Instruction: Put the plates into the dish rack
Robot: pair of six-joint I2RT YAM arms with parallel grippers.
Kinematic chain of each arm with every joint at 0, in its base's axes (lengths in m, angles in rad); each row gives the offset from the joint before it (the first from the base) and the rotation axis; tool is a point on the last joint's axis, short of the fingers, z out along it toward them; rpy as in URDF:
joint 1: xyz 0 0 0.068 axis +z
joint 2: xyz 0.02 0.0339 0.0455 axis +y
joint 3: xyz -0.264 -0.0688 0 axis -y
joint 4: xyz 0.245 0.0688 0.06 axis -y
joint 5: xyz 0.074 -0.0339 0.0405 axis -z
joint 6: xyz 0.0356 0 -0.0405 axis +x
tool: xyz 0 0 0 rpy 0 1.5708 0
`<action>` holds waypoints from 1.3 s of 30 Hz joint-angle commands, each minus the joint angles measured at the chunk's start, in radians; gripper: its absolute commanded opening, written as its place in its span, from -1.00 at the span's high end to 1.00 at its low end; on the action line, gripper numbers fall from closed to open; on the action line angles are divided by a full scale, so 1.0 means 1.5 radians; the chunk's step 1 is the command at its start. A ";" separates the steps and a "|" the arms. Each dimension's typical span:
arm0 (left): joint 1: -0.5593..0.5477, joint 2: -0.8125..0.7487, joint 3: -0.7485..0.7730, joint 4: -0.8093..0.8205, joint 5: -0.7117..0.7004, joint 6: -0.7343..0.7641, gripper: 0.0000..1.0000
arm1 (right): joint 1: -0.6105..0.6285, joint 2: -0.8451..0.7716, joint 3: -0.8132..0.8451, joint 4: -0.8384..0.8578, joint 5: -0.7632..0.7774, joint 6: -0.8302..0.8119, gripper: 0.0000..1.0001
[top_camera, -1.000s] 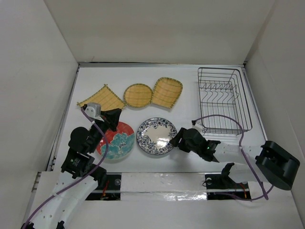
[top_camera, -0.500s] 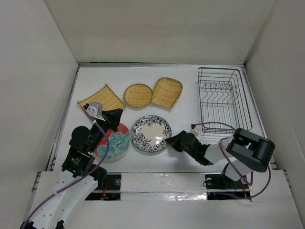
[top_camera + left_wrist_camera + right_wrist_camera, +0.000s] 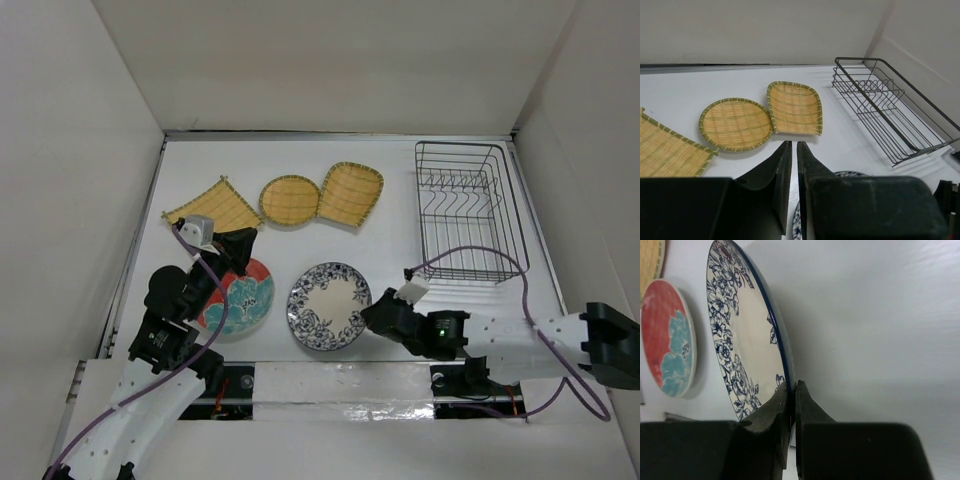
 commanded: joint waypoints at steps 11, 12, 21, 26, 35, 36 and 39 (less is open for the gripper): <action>-0.003 -0.037 0.014 0.024 0.002 0.009 0.84 | -0.180 -0.263 0.283 -0.031 0.259 -0.584 1.00; -0.003 -0.039 0.014 0.024 0.002 0.009 0.84 | -0.212 -0.262 0.298 -0.025 0.229 -0.614 1.00; -0.003 -0.080 0.013 0.016 0.000 0.008 0.81 | -0.678 -0.093 0.510 0.004 0.013 -0.876 1.00; -0.009 -0.089 0.013 0.006 -0.009 0.010 0.81 | -0.809 -0.013 0.563 0.067 -0.007 -0.909 1.00; -0.042 -0.112 0.016 -0.001 -0.039 0.019 0.79 | -0.931 0.101 0.584 0.189 -0.140 -1.043 1.00; -0.042 -0.115 0.017 -0.001 -0.040 0.019 0.79 | -0.931 0.110 0.589 0.188 -0.145 -1.065 1.00; -0.048 -0.122 0.016 0.000 -0.040 0.021 0.77 | -0.931 0.147 0.587 0.205 -0.136 -1.113 1.00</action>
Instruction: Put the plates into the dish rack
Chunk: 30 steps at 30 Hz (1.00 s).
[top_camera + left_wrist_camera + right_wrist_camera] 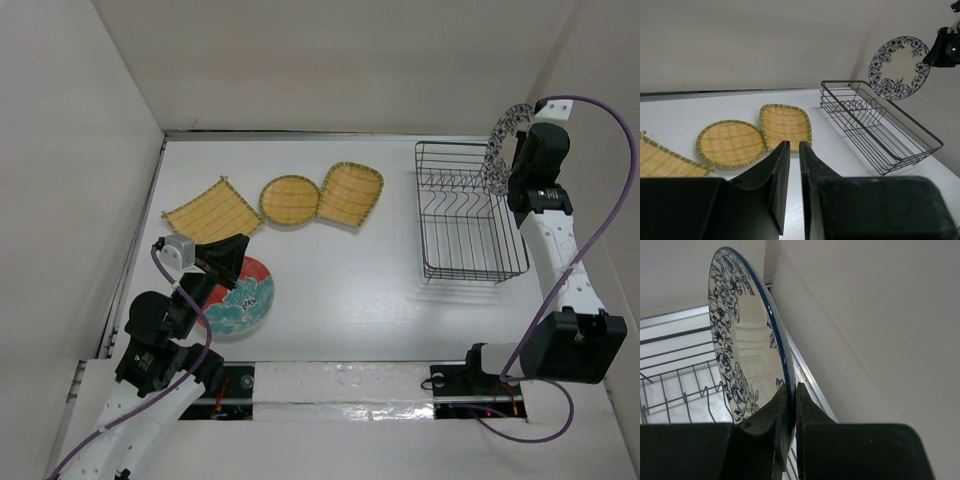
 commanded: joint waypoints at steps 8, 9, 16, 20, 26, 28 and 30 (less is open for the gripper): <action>-0.018 -0.017 0.016 0.018 -0.010 0.010 0.75 | -0.009 0.064 0.074 0.181 -0.001 -0.100 1.00; -0.018 -0.017 0.016 0.017 -0.010 0.010 0.75 | -0.009 0.068 0.071 0.182 -0.001 -0.113 1.00; -0.024 -0.014 0.016 0.017 -0.010 0.012 0.75 | -0.022 0.088 0.061 0.196 0.029 -0.109 1.00; -0.024 -0.011 0.016 0.017 -0.010 0.011 0.75 | -0.028 0.066 0.050 0.216 0.039 -0.103 1.00; -0.024 -0.008 0.015 0.017 -0.009 0.010 0.75 | -0.051 0.045 0.064 0.206 0.029 -0.071 1.00; -0.024 -0.011 0.015 0.017 -0.010 0.011 0.75 | -0.051 0.045 0.052 0.211 0.029 -0.078 1.00; -0.024 -0.012 0.015 0.016 -0.010 0.011 0.75 | -0.051 0.045 0.031 0.216 0.027 -0.075 1.00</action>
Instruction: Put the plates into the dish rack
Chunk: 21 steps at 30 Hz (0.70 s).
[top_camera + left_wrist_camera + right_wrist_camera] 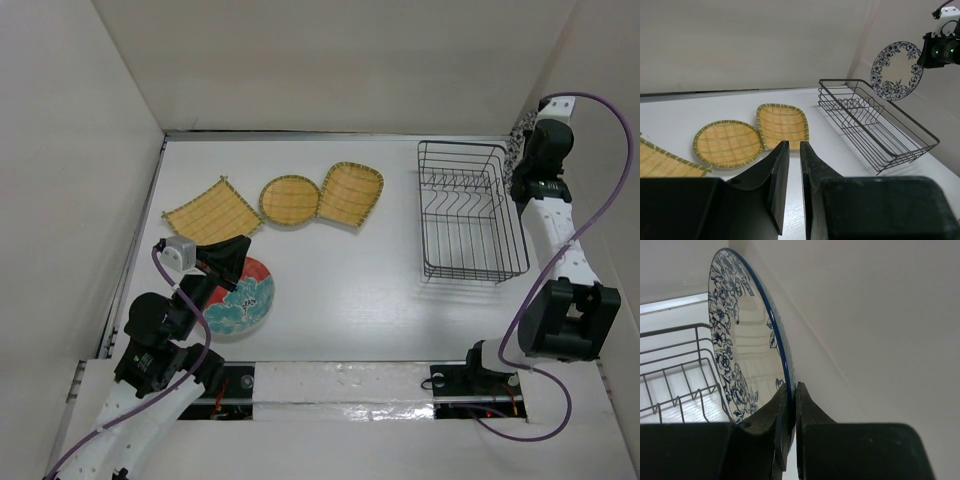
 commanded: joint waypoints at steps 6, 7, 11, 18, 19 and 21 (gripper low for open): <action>-0.004 -0.008 0.015 0.019 -0.003 0.005 0.74 | 0.000 -0.042 -0.033 0.153 -0.016 0.029 1.00; -0.004 -0.008 0.015 0.019 -0.003 0.006 0.74 | 0.000 -0.042 -0.041 0.153 -0.019 0.033 1.00; -0.004 -0.010 0.015 0.019 -0.003 0.005 0.74 | 0.000 -0.051 -0.053 0.156 -0.023 0.036 1.00; -0.004 -0.016 0.015 0.018 -0.003 0.005 0.73 | 0.000 -0.051 -0.076 0.156 -0.036 0.037 1.00; -0.004 -0.016 0.015 0.018 -0.003 0.005 0.73 | 0.000 -0.049 -0.081 0.157 -0.038 0.038 1.00; -0.004 -0.018 0.015 0.018 -0.003 0.004 0.73 | 0.000 -0.044 -0.096 0.159 -0.045 0.041 1.00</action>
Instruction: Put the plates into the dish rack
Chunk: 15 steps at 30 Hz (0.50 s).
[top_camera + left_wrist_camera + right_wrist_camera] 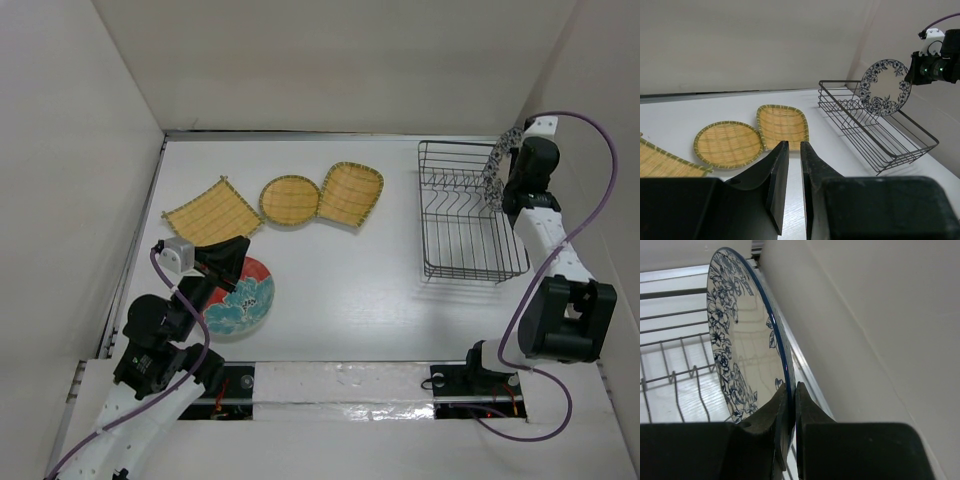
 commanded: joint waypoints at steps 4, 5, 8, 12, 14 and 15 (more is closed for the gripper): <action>-0.004 -0.010 0.015 0.020 -0.002 0.005 0.73 | 0.012 -0.023 -0.025 0.128 -0.006 0.022 1.00; -0.004 -0.011 0.015 0.020 -0.002 0.004 0.73 | 0.012 -0.020 -0.029 0.130 -0.006 0.026 1.00; -0.004 -0.011 0.015 0.020 -0.002 0.004 0.73 | 0.012 -0.018 -0.038 0.134 -0.005 0.045 0.97; -0.004 -0.009 0.015 0.021 -0.002 0.004 0.73 | 0.018 -0.024 -0.047 0.138 -0.003 0.058 0.64; -0.004 -0.008 0.015 0.021 -0.002 0.003 0.73 | 0.018 -0.028 -0.048 0.140 0.008 0.067 0.41; -0.004 -0.007 0.015 0.021 -0.002 0.002 0.73 | 0.018 -0.032 -0.045 0.135 0.012 0.082 0.22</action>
